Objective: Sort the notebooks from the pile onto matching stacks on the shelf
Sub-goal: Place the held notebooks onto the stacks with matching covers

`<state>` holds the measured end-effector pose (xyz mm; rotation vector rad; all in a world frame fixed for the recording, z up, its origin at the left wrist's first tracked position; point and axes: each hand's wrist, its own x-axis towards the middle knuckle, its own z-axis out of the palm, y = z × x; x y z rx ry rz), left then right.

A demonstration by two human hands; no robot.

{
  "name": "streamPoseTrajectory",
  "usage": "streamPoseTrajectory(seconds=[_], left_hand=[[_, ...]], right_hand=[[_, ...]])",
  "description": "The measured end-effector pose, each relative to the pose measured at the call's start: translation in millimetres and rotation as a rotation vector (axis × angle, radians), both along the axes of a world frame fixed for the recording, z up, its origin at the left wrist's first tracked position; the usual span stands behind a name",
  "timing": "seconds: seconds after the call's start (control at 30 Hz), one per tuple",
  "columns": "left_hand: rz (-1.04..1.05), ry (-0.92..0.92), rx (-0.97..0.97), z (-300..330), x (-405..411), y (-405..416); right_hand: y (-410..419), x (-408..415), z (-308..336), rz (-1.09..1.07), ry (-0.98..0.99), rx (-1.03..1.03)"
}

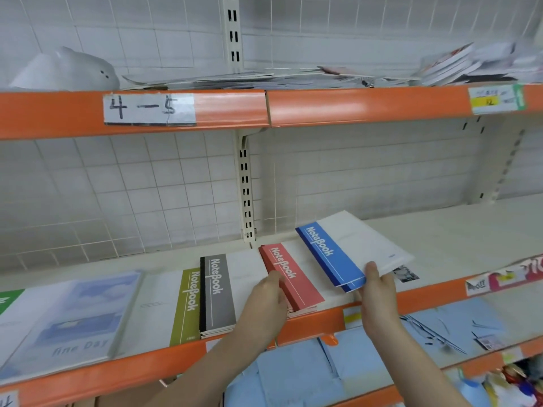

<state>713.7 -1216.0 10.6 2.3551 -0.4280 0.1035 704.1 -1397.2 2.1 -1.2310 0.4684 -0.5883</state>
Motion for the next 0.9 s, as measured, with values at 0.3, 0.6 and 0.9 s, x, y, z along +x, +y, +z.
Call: streamPoseTrajectory(seconds=[0.3,0.6,0.9], left_hand=[[-0.156,-0.24,0.485,-20.0,4.2,-3.3],[-0.158,-0.227,0.332,-19.2,19.9,8.4],[-0.158,-0.289,0.419,-21.1,13.4,8.0]], right_hand=[[-4.3,9.2,-4.2,-0.021,0.022,-0.056],[0.9,9.8,-5.5,0.0,0.012,-0.092],[-2.9,8.1,-4.4,0.007,0.033,-0.104]])
